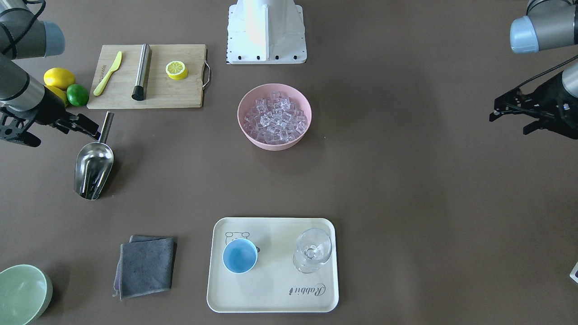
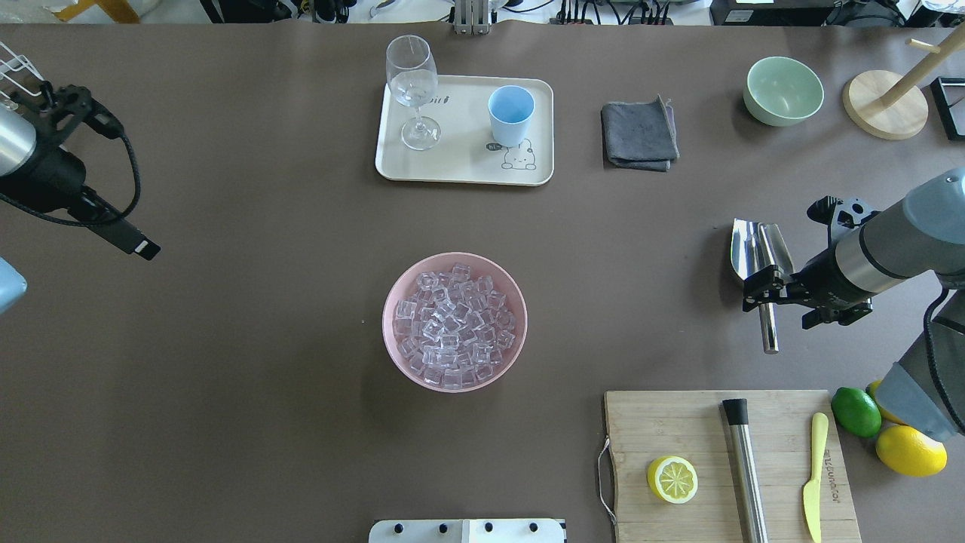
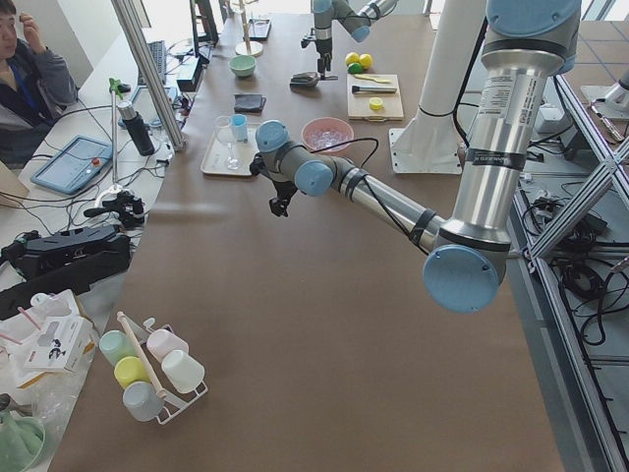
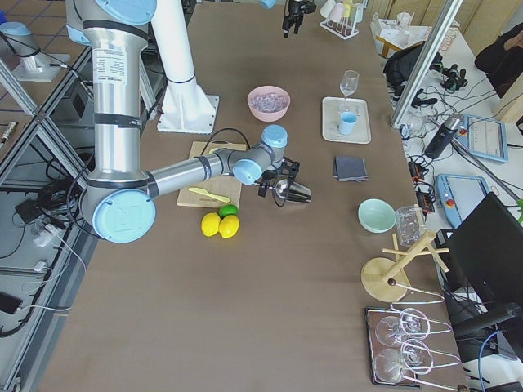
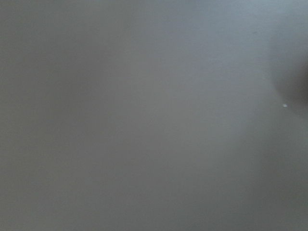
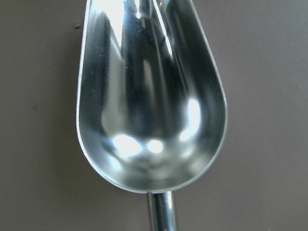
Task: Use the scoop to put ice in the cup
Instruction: 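Reach the right gripper down and grasp the metal scoop handle, then lift the metal scoop with the right gripper while the left gripper approaches the pink bowl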
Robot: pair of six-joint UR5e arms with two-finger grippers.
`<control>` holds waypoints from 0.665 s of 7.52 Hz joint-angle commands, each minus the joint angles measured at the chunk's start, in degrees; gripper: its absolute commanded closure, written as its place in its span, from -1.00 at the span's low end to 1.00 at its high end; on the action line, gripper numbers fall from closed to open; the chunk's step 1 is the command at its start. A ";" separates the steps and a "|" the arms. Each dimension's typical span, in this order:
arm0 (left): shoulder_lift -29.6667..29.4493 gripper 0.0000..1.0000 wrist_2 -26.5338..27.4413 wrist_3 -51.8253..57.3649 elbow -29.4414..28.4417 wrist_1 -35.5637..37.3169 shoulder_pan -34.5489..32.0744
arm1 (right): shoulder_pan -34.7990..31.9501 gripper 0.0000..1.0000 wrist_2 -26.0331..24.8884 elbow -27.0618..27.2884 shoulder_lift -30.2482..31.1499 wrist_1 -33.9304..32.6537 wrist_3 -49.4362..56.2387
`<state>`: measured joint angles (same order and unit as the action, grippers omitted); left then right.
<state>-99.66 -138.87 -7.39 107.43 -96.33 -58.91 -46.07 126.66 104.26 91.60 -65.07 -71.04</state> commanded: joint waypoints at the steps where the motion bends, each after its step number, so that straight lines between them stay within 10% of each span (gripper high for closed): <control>1: -1.33 -0.96 0.18 0.01 -0.37 -16.03 9.13 | 1.77 -1.00 -0.27 -0.28 -0.11 -0.23 -0.24; 3: -1.76 -0.96 0.36 -0.08 -0.55 -20.72 12.68 | 2.74 -0.99 -0.45 -0.90 -0.11 -0.32 -0.15; 4: -1.68 -0.96 0.36 0.01 -0.47 -23.35 12.68 | 2.74 -0.44 -0.45 -0.81 -0.11 -0.32 -0.15; 5: -1.94 -0.96 0.44 0.27 -0.38 -24.50 12.59 | 2.74 0.63 -0.37 -0.81 -0.37 -0.41 -0.15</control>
<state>-101.33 -138.52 -7.41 106.99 -117.61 -46.64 -43.46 126.23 103.48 91.48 -65.39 -71.20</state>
